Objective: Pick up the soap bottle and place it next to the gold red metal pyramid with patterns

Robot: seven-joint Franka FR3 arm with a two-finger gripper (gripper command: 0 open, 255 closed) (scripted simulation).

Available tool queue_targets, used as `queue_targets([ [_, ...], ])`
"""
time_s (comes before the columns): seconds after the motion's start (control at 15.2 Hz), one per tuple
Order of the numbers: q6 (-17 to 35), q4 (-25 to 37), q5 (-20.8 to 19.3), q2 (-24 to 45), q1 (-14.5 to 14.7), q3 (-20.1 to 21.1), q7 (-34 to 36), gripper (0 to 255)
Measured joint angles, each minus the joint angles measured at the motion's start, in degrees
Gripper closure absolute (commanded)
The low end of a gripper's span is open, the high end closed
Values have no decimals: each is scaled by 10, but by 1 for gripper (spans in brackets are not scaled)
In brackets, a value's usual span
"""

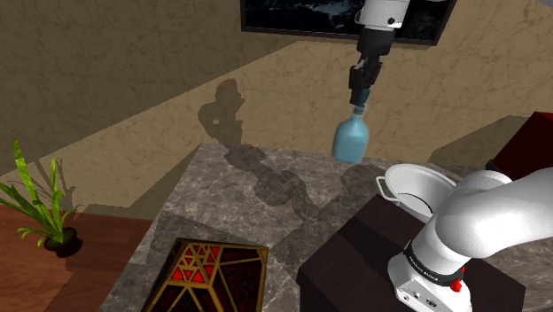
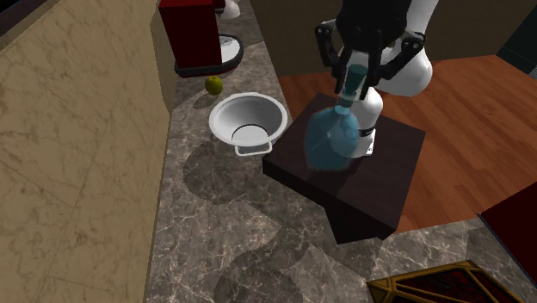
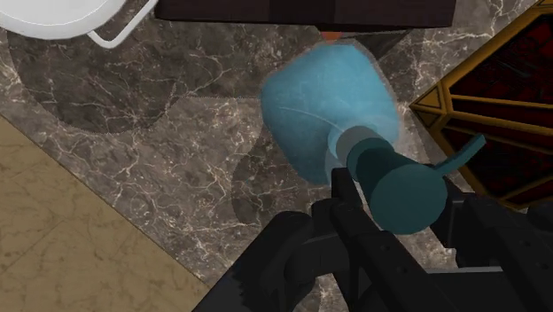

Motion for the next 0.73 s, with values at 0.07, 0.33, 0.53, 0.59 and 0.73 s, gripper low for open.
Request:
queue_targets([
  [0.07, -1, -8, 7, -9, 4, 11, 13, 255],
  [0.33, -12, -23, 38, -40, 21, 57, 68, 255],
  [0.53, -18, -31, 60, -58, 32, 88, 104, 255],
  [0.59, -16, -39, 70, -66, 37, 101, 119, 255],
  [0.73, -22, -39, 85, -74, 45, 121, 143, 255],
])
